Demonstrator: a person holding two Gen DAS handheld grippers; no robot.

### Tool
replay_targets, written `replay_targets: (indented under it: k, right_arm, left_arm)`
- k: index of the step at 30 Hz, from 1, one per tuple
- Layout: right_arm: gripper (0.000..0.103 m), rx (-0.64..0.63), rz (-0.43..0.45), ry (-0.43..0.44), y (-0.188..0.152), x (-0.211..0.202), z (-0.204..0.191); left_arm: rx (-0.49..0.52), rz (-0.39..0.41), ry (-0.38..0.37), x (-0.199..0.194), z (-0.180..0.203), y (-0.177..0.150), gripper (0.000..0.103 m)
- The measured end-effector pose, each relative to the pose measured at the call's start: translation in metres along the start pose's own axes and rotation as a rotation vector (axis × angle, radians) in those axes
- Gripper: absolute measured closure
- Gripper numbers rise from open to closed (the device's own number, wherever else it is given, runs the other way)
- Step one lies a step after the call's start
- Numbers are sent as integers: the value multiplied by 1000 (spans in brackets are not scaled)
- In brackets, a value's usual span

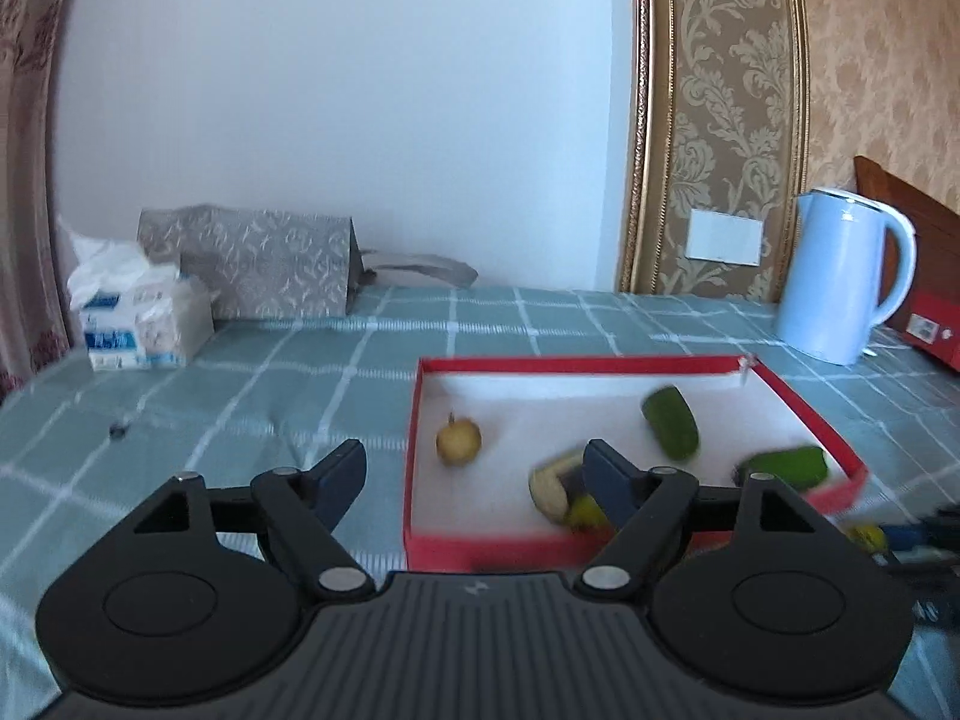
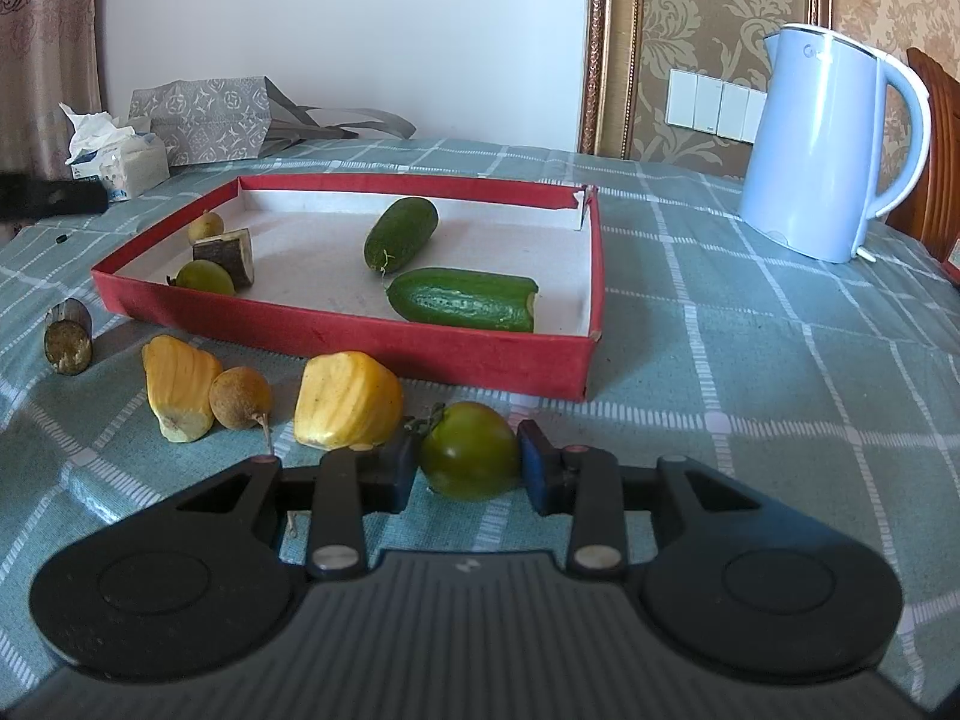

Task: Organize fruits
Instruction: 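Carry the tan fruit over the tray and open the left gripper, then carry the green tomato over the tray and release it with the right gripper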

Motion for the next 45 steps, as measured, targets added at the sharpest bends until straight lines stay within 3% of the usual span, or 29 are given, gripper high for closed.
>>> replay_targets:
  k: [14,27,36,45]
  right_arm:
    - [70,-12,36,-22,2,-6,-2]
    - [70,7,74,-42,6,-16,3]
    - [70,-46,188,-118,58,-25,9]
    - [70,-58,164,-117,95,26,-8]
  left_arm:
    - [-47,-68,18,-24,-13,-44,24]
    - [-54,-60,-4,-28,-19,-51,24]
    - [-100,-61,-43,-20,-27,-56,24]
    - [-121,-87,-77,-14,-30,-61,24]
Point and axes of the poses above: each gripper's, at about its wrist camera, not at the fingertips, and x roughly the way its jaws point, z to its right, y to its top, the point moved 7 cm from there along x, roughly the way its jaws point, and after that the axes turned 13 degrees about -y, right-handed, at the moved point
